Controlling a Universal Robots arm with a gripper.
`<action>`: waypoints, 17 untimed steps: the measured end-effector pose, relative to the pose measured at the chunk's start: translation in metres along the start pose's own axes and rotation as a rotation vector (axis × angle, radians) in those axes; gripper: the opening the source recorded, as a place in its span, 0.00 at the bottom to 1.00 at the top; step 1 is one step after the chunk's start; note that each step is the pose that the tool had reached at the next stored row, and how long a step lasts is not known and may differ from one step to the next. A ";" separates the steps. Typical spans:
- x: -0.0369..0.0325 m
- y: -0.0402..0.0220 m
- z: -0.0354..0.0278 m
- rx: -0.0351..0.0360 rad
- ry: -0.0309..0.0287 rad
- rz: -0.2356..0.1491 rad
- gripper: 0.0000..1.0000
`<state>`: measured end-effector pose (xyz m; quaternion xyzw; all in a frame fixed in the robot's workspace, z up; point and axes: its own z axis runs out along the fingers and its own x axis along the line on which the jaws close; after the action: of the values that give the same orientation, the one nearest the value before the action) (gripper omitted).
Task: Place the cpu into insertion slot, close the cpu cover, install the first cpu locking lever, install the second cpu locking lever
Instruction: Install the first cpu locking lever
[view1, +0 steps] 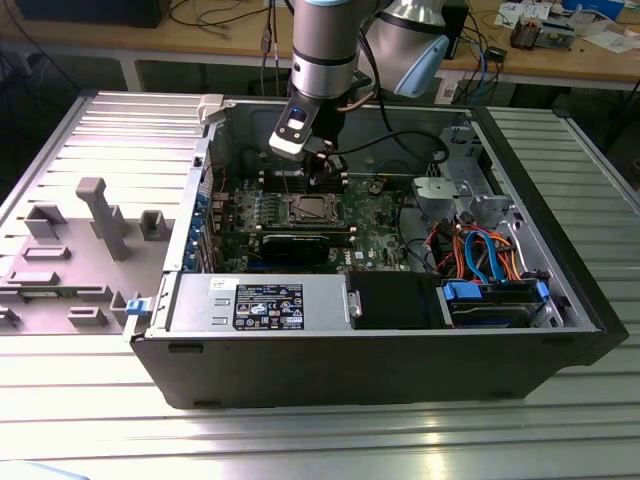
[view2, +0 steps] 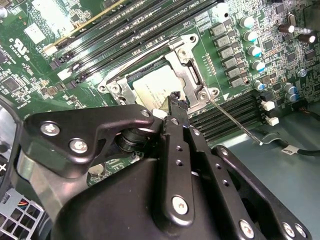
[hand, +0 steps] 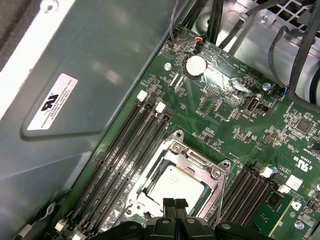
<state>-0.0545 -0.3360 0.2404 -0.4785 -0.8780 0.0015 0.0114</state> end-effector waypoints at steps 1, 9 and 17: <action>0.0000 0.0000 0.0000 0.0000 0.0000 -0.002 0.11; 0.0000 0.0000 0.0000 0.0002 -0.0002 -0.012 0.11; 0.0000 0.0000 0.0000 0.0003 -0.0003 -0.022 0.11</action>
<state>-0.0545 -0.3360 0.2404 -0.4688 -0.8832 0.0015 0.0113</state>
